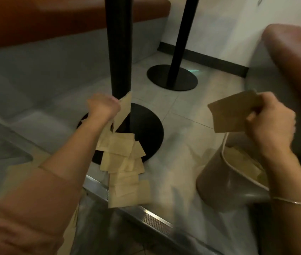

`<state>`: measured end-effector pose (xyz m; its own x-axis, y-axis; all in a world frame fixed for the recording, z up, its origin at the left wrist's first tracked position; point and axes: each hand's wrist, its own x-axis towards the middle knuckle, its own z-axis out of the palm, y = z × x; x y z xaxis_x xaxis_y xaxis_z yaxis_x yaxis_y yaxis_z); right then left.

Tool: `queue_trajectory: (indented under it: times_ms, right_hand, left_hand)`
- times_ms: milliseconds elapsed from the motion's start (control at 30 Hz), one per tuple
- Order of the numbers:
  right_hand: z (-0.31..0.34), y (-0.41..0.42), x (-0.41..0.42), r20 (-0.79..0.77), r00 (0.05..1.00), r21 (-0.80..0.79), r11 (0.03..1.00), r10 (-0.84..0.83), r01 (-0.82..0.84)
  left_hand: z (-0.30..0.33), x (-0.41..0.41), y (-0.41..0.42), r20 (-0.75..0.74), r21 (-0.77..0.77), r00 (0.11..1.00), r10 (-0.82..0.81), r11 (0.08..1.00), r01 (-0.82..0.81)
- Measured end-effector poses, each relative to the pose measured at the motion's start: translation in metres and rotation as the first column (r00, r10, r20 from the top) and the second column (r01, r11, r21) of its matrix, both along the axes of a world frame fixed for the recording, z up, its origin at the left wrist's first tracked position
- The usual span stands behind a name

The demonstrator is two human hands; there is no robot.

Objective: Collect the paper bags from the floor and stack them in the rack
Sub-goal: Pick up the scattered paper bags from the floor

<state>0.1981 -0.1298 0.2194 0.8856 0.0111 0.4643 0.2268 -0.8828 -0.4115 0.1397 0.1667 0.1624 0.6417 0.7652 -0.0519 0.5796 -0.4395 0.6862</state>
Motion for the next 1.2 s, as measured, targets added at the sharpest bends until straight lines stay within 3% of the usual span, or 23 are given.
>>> queue_trajectory:
  times_ms: [100, 167, 267, 367, 500, 633, 800, 933, 1067, 1200]
  right_hand:
    - [0.013, -0.037, 0.002, 0.010, 0.989, -0.027, 0.988, -0.149, 0.149]
    - [0.008, -0.055, 0.003, -0.129, 0.969, -0.062, 0.977, -0.210, 0.204]
    - [-0.004, -0.069, 0.002, -0.337, 0.922, -0.101, 0.981, -0.189, 0.165]
    - [0.001, -0.069, -0.008, -0.245, 0.969, -0.048, 0.998, 0.019, -0.031]
    - [0.017, -0.069, -0.013, -0.119, 0.971, -0.182, 0.957, 0.208, -0.227]
    - [0.008, -0.079, -0.002, -0.143, 0.975, -0.087, 0.979, 0.172, -0.186]
    - [-0.034, -0.091, 0.002, -0.206, 0.975, 0.234, 0.963, -0.088, 0.137]
    - [-0.068, -0.088, 0.006, -0.440, 0.880, 0.265, 0.910, -0.179, 0.318]
    - [-0.072, -0.059, -0.006, -0.235, 0.965, 0.268, 0.947, -0.116, 0.179]
    - [-0.084, 0.001, -0.033, -0.034, 0.989, 0.213, 0.968, 0.146, -0.135]
  left_hand:
    - [0.044, 0.013, -0.050, 0.279, -0.025, 0.953, -0.121, 0.991, 0.133]
    - [0.064, 0.018, -0.081, 0.358, 0.053, 0.900, -0.248, 0.968, 0.245]
    - [0.082, 0.026, -0.124, 0.354, 0.135, 0.827, -0.438, 0.898, 0.418]
    - [0.088, 0.034, -0.164, 0.302, 0.234, 0.724, -0.620, 0.785, 0.574]
    - [0.091, 0.041, -0.209, 0.264, 0.351, 0.558, -0.787, 0.617, 0.704]
    - [0.078, 0.046, -0.236, 0.281, 0.386, 0.459, -0.843, 0.537, 0.750]
    - [0.033, 0.042, -0.230, 0.155, 0.308, 0.592, -0.791, 0.608, 0.732]
    - [-0.022, 0.030, -0.185, -0.117, 0.138, 0.669, -0.734, 0.655, 0.743]
    - [-0.073, 0.001, -0.126, -0.306, -0.001, 0.707, -0.638, 0.743, 0.670]
    - [-0.114, -0.041, -0.065, -0.407, -0.091, 0.762, -0.505, 0.852, 0.516]
